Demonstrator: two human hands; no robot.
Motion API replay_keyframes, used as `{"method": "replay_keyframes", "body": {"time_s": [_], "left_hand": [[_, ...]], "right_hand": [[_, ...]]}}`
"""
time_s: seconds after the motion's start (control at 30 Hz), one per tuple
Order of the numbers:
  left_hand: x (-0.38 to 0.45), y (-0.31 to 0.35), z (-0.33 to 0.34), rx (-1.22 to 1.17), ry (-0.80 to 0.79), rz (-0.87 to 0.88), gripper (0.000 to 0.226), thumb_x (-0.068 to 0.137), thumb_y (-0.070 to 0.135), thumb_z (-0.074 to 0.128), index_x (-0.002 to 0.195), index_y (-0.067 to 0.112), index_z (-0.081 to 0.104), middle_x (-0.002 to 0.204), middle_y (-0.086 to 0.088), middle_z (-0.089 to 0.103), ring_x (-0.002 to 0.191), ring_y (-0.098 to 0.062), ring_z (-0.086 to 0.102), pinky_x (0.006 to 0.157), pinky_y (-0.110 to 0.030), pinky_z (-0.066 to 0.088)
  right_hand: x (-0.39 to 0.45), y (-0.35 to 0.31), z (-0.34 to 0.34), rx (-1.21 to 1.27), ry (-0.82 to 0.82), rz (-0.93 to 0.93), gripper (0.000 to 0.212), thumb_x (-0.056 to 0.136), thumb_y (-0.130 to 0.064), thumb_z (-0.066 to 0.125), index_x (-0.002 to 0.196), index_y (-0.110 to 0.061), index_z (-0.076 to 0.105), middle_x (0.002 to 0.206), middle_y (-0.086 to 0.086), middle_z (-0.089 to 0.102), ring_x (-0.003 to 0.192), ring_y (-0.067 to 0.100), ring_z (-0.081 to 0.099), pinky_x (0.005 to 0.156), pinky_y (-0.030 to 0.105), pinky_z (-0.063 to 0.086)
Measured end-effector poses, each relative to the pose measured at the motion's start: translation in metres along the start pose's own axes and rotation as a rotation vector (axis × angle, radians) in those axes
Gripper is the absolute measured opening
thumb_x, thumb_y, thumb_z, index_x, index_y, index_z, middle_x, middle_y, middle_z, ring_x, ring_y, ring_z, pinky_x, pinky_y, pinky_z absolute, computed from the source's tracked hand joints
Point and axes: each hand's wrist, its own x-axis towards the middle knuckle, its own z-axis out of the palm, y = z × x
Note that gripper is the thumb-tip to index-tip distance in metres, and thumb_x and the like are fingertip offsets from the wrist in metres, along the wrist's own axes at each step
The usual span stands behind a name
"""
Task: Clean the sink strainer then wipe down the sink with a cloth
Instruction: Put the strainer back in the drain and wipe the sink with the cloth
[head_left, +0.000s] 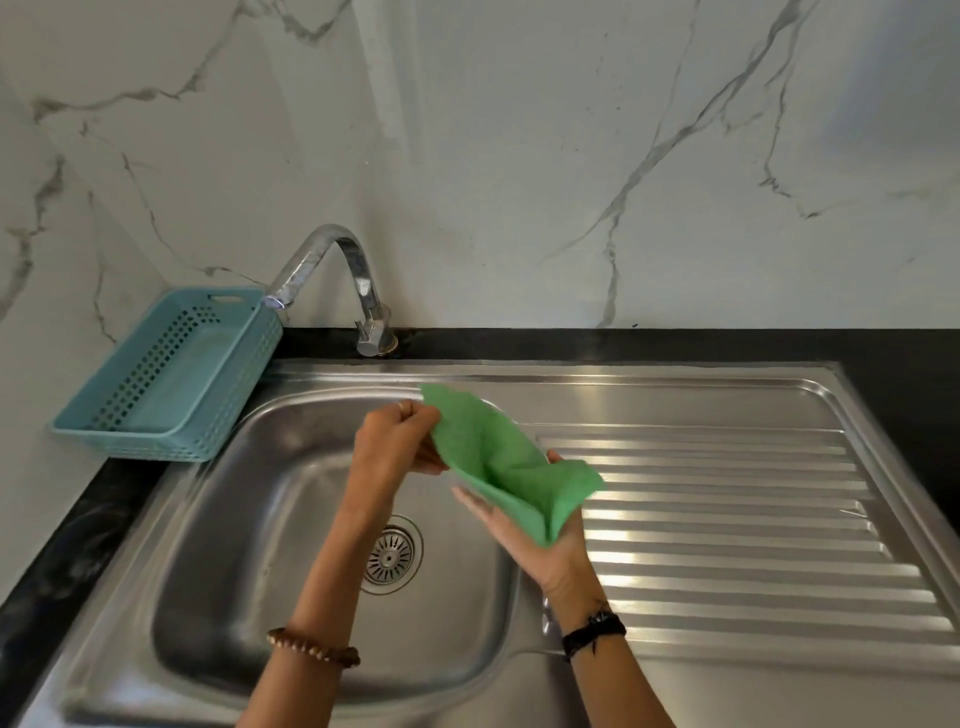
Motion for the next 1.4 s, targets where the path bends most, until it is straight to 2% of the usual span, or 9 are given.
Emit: {"method": "replay_keyframes", "body": {"time_s": [0.1,0.3,0.43,0.5,0.63,0.7,0.83,1.1,1.4], "left_hand": [[0.018,-0.024,-0.001,0.024,-0.007,-0.097,0.021,0.09,0.012,0.051,0.075,0.005,0.064,0.066,-0.007,0.064,0.051,-0.013,0.06,0.041,-0.015,0.046],[0.059,-0.057,0.061,0.357,-0.142,-0.021,0.02,0.09,0.009,0.051,0.106,0.005,0.062,0.109,-0.02,0.066,0.089,-0.029,0.065,0.08,-0.035,0.05],[0.088,-0.065,0.074,0.586,-0.177,0.202,0.04,0.094,0.015,0.048,0.134,0.012,0.045,0.14,-0.011,0.048,0.128,-0.026,0.045,0.104,-0.032,0.035],[0.105,-0.072,0.074,0.683,-0.196,0.269,0.046,0.096,0.018,0.045,0.141,0.013,0.035,0.15,-0.008,0.034,0.139,-0.023,0.03,0.111,-0.033,0.028],[0.13,-0.085,0.069,1.029,-0.233,0.34,0.056,0.098,0.022,0.04,0.147,0.014,0.016,0.158,-0.005,0.01,0.146,-0.022,0.008,0.118,-0.038,0.014],[0.138,-0.089,0.067,1.101,-0.174,0.374,0.057,0.096,0.021,0.043,0.147,0.018,0.018,0.157,-0.002,0.015,0.144,-0.022,0.015,0.118,-0.039,0.013],[0.15,-0.092,0.063,1.078,-0.052,0.493,0.053,0.092,0.013,0.051,0.142,0.018,0.034,0.147,-0.003,0.04,0.138,-0.017,0.032,0.117,-0.037,0.011],[0.166,-0.086,0.06,0.961,0.025,0.532,0.074,0.072,0.002,0.074,0.137,0.018,0.043,0.102,-0.014,0.071,0.098,-0.033,0.063,0.105,-0.045,0.036],[0.163,-0.071,0.07,1.204,0.036,0.496,0.083,0.079,0.006,0.069,0.146,0.022,0.023,0.113,-0.006,0.067,0.1,-0.025,0.063,0.115,-0.041,0.019]], "right_hand": [[0.005,-0.025,-0.014,0.055,0.155,-0.132,0.032,0.087,-0.01,0.052,0.06,-0.019,0.065,0.052,-0.003,0.063,0.044,0.011,0.06,0.046,0.025,0.052],[-0.005,-0.079,-0.028,-0.158,0.302,-0.295,0.07,0.096,-0.021,0.034,0.031,-0.014,0.056,0.029,-0.003,0.05,0.026,0.008,0.05,0.032,0.01,0.039],[-0.021,-0.128,-0.017,-0.078,0.122,-0.48,0.026,0.05,-0.031,0.079,0.068,-0.013,0.072,0.056,-0.001,0.069,0.048,0.012,0.065,0.046,0.018,0.052],[-0.009,-0.136,-0.008,-0.17,0.085,-0.584,0.015,0.068,-0.033,0.072,0.066,-0.019,0.073,0.057,-0.008,0.065,0.049,0.009,0.06,0.046,0.013,0.048],[0.043,-0.116,0.009,-1.209,0.114,-0.425,0.072,0.088,-0.061,0.028,0.147,-0.021,0.02,0.153,-0.009,0.021,0.141,0.011,0.018,0.117,0.034,0.01],[0.071,-0.104,-0.01,-1.72,0.095,-0.286,0.088,0.083,-0.072,0.024,0.148,-0.025,-0.013,0.154,-0.008,-0.021,0.142,0.011,-0.018,0.112,0.046,-0.019],[0.105,-0.087,-0.053,-2.352,0.166,-0.349,0.085,0.083,-0.073,0.026,0.147,-0.031,-0.01,0.157,0.002,-0.019,0.144,0.025,-0.019,0.11,0.055,-0.018],[0.165,-0.055,-0.03,-2.456,0.196,-0.594,0.069,0.092,-0.059,0.028,0.148,-0.033,-0.002,0.159,0.003,-0.011,0.145,0.031,-0.011,0.103,0.069,-0.015],[0.166,-0.055,-0.024,-2.456,0.102,-0.617,0.052,0.1,-0.038,0.025,0.149,-0.031,0.007,0.16,-0.003,-0.002,0.147,0.025,-0.006,0.103,0.065,-0.018]]}}
